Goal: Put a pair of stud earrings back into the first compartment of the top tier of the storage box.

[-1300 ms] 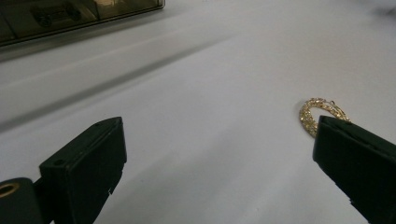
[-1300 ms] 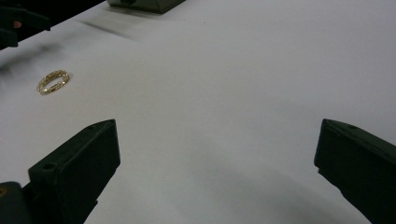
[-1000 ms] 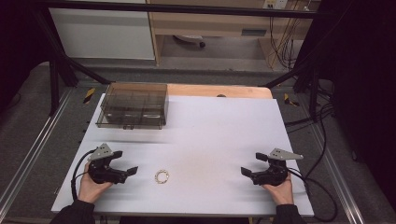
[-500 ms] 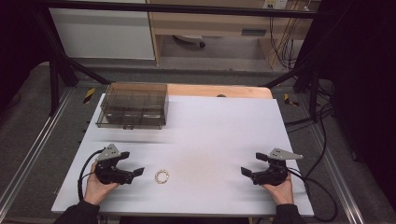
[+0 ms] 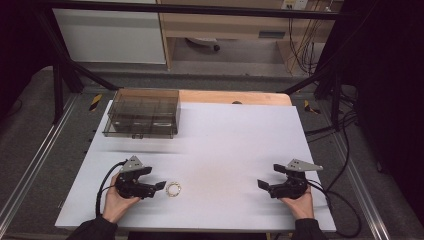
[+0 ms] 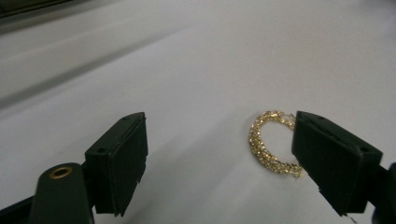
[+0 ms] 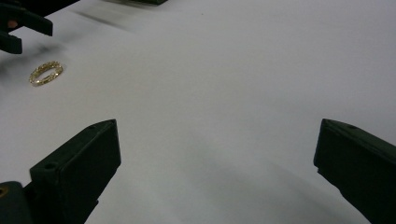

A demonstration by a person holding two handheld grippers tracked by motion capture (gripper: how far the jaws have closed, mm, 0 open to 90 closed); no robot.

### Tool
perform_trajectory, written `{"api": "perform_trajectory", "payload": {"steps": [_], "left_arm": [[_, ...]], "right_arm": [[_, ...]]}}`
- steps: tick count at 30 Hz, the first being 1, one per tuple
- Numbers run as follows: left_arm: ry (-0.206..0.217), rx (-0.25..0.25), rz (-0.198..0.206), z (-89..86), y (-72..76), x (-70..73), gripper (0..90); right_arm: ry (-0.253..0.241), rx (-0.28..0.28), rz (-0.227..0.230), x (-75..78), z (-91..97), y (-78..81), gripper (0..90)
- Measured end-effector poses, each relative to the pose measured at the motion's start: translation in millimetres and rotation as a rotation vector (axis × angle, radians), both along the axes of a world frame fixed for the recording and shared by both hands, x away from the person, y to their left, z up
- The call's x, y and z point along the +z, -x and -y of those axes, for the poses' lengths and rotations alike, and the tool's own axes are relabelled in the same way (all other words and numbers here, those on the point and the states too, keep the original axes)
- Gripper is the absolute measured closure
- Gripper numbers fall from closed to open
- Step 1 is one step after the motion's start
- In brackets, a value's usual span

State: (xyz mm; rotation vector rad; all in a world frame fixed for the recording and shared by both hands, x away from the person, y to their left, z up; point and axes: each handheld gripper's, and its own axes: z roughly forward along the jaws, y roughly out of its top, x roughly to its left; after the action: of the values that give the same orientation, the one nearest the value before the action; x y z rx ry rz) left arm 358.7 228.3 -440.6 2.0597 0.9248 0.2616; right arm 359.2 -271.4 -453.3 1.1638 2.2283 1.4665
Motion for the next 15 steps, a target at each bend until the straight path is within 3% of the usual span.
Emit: {"api": "perform_trajectory", "payload": {"steps": [8,15], "left_arm": [[-0.023,-0.006,-0.014,17.6,4.0,-3.1,29.4],[-0.048,0.003,-0.026,29.4,5.2,-6.6,46.0]], "right_arm": [[0.002,-0.003,0.002,-0.1,0.0,0.1,0.9],[0.005,-0.001,0.005,0.2,0.5,-0.1,0.9]]}}
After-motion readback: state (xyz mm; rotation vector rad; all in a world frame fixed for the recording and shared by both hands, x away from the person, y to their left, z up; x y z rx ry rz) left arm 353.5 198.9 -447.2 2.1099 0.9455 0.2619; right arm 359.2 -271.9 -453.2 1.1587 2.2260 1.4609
